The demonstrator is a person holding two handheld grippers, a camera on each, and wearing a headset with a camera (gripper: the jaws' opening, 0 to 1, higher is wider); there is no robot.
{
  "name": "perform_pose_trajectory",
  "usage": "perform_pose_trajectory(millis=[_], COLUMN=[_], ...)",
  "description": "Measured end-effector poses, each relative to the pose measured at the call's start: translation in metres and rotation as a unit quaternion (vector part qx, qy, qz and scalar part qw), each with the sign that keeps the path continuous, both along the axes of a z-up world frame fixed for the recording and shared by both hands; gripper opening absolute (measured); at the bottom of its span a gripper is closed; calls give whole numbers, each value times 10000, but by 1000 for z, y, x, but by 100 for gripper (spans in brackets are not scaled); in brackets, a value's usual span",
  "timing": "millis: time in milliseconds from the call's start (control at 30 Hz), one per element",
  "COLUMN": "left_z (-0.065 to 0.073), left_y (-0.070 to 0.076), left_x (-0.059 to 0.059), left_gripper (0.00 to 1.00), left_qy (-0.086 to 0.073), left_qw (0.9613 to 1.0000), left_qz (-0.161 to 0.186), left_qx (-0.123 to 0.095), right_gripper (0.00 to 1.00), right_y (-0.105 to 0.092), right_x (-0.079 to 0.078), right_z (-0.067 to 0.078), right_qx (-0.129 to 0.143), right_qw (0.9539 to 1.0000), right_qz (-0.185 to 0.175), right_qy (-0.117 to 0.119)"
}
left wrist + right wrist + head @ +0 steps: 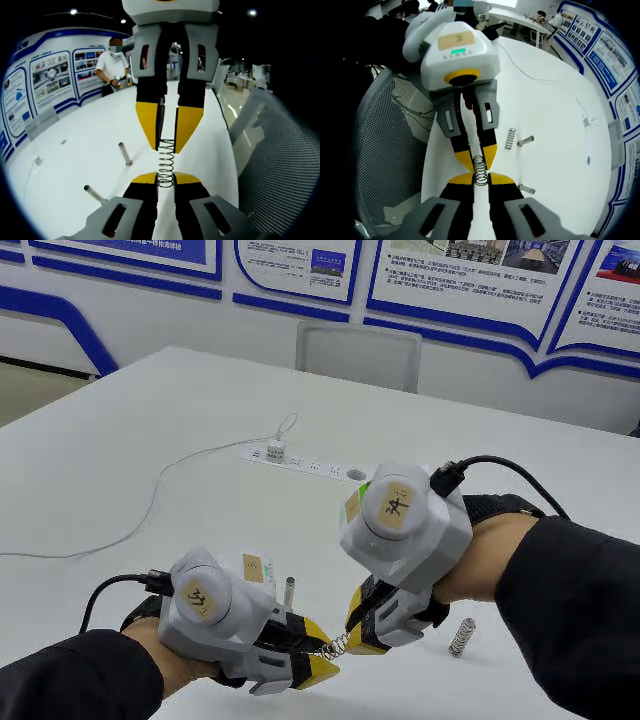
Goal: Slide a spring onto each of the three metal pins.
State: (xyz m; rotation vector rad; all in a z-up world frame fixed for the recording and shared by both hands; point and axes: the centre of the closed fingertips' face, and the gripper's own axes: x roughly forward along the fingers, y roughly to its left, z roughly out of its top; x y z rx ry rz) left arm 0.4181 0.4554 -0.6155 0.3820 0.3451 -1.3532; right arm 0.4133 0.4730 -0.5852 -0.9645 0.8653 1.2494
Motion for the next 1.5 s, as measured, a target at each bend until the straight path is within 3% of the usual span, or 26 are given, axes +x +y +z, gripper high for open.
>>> perform_pose_trajectory(millis=[200, 400, 533, 933, 1200, 1500], left_z=[2, 4, 5, 10, 12, 9], left_y=[-2, -2, -3, -4, -4, 1], left_x=[-1, -1, -1, 0, 3, 4], left_gripper=[11, 11, 11, 11, 12, 18], left_qy=[11, 9, 1, -71, -105, 60], left_qw=[10000, 10000, 9999, 9998, 9996, 9997], left_qz=[-26, -17, -17, -11, 29, 96], left_qx=[-55, -74, -117, -194, -248, -225], right_gripper=[11, 12, 17, 15, 12, 12], right_y=[14, 15, 10, 9, 10, 5], right_x=[-1, -1, 1, 0, 2, 4], right_z=[9, 10, 13, 0, 0, 3], right_qx=[177, 231, 259, 217, 271, 280], right_qw=[9998, 9996, 9996, 9997, 9996, 9995], right_qz=[75, 148, 95, 33, -15, -101], right_qy=[-90, -120, -83, 100, 126, 138])
